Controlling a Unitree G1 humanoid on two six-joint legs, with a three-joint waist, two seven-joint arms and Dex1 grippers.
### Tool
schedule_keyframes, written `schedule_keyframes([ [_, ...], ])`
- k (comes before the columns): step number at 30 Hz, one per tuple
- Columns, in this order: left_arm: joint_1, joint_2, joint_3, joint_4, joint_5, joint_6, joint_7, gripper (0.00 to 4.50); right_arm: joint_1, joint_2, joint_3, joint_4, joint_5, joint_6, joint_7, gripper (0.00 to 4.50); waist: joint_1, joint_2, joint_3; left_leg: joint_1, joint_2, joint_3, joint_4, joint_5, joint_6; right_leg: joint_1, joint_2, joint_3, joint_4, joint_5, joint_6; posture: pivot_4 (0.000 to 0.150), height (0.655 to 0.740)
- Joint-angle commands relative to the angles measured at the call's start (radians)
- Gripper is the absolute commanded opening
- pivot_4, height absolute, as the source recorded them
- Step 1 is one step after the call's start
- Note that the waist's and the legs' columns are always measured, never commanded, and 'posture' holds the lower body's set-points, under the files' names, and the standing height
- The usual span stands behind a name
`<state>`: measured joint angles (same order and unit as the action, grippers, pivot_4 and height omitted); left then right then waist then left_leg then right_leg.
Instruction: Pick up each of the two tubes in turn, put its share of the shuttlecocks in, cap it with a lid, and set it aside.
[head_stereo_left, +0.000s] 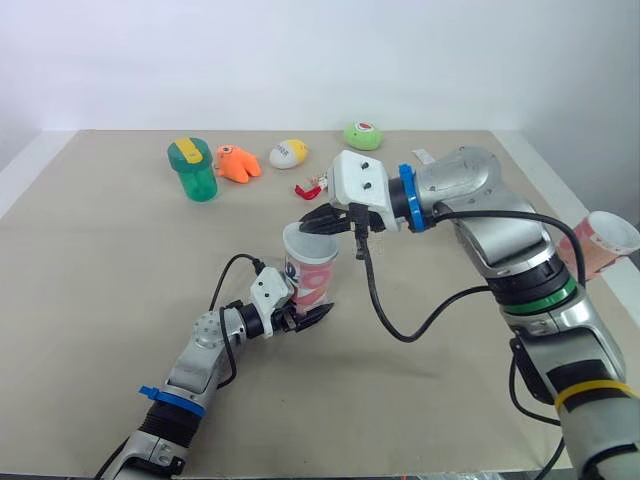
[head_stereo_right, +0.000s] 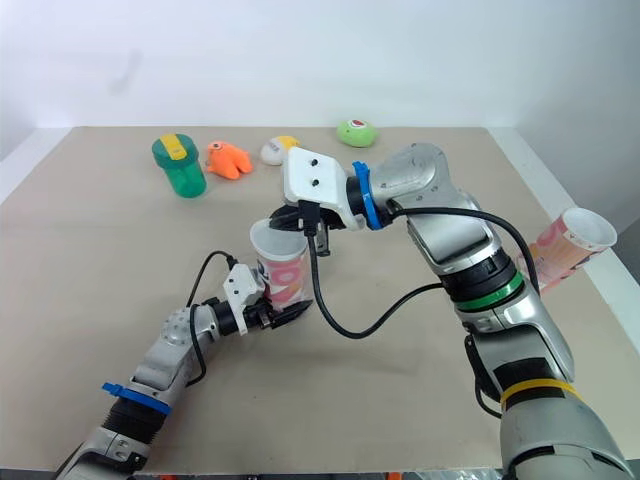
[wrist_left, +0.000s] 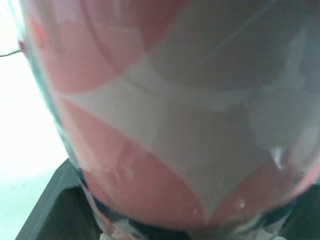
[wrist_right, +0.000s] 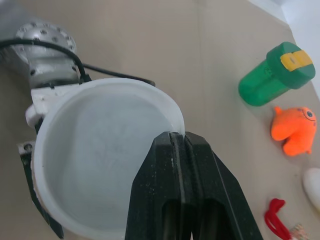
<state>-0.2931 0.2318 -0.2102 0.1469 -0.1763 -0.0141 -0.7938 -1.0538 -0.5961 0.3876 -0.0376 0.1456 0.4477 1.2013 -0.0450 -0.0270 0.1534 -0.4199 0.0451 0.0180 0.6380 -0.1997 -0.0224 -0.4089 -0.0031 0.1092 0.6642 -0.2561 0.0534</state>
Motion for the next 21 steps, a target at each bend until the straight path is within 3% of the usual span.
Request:
schedule_keyframes([
  [1,0.027,0.015,-0.021,0.029,0.022,0.027,-0.006,3.47,-0.025,-0.028,-0.012,-0.011,-0.037,-0.014,0.010,0.16,0.000,0.000,0.000,0.000,0.000,0.000,0.000,0.000,0.000,0.000,0.000,0.000,0.000,0.000,0.000,0.150,0.7400],
  [21,0.020,0.012,-0.027,0.040,0.020,0.028,-0.008,3.47,-0.021,-0.043,0.021,-0.041,-0.129,-0.067,0.038,0.16,0.001,0.000,0.000,0.000,0.000,0.000,0.000,0.000,0.000,0.000,0.000,0.000,0.000,-0.001,-0.001,0.150,0.7400],
])
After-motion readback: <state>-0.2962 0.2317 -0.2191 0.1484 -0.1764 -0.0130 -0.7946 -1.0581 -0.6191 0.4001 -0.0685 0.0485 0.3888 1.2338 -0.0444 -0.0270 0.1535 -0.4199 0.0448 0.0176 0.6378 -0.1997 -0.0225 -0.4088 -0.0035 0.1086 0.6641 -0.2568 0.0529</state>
